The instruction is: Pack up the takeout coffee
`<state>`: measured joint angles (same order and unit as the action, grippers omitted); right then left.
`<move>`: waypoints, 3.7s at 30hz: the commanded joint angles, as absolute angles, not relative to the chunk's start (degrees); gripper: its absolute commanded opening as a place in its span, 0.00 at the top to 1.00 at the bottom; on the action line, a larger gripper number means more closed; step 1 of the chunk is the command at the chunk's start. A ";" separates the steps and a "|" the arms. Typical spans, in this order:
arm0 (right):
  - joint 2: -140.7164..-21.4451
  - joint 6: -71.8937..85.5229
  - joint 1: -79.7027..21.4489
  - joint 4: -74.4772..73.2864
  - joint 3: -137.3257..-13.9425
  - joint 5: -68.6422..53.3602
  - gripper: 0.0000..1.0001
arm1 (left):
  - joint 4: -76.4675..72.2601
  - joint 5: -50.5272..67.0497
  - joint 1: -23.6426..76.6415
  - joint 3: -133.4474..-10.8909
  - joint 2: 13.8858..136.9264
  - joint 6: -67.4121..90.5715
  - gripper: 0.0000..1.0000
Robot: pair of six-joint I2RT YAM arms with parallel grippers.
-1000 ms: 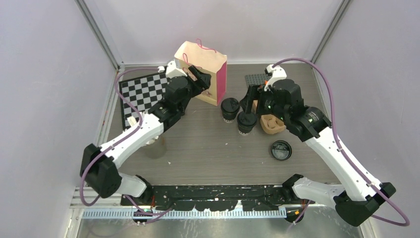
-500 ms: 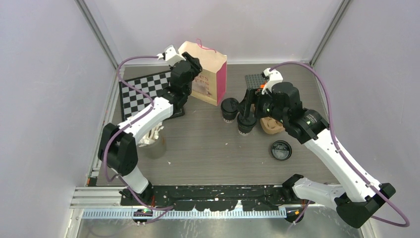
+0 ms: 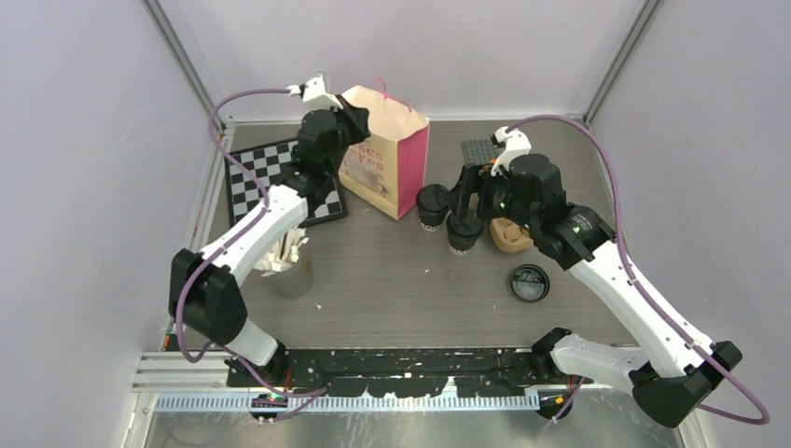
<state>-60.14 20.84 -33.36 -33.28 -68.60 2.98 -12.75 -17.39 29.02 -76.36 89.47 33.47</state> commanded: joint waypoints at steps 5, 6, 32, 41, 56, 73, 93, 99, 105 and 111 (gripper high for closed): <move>-64.06 16.61 -33.46 -31.23 -77.13 5.75 0.15 | -6.35 -0.48 24.26 -76.91 80.87 33.52 1.00; -64.41 16.21 -33.48 -31.62 -77.62 5.57 0.14 | -5.50 2.49 24.26 -76.86 80.31 33.54 1.00; -79.07 12.98 -45.78 -27.87 -91.29 17.61 0.12 | -2.90 28.53 24.26 -61.37 63.86 41.51 1.00; -88.71 11.55 -45.72 -34.01 -100.25 22.93 0.34 | -0.25 29.07 24.26 -61.73 63.90 39.17 1.00; -81.09 16.03 -45.13 -32.68 -90.45 18.66 0.46 | 6.48 20.74 24.26 -58.83 59.93 34.32 1.00; -69.82 20.31 -36.05 -13.23 -66.57 -0.22 0.71 | 16.31 11.90 24.26 -57.99 57.42 27.54 1.00; -67.40 14.91 -35.07 1.10 -56.23 -3.36 0.58 | 17.38 16.06 24.26 -58.35 56.87 31.42 0.89; -65.32 16.45 -35.09 -15.46 -64.46 -2.67 0.46 | 17.49 15.61 24.26 -58.54 55.98 32.94 0.89; -63.42 20.08 -35.11 -26.13 -69.37 -0.76 0.42 | 14.82 18.68 24.26 -56.95 54.76 35.67 0.87; -60.55 21.67 -35.23 -28.44 -71.21 -0.98 0.34 | 14.91 17.79 24.26 -56.57 53.88 35.54 0.87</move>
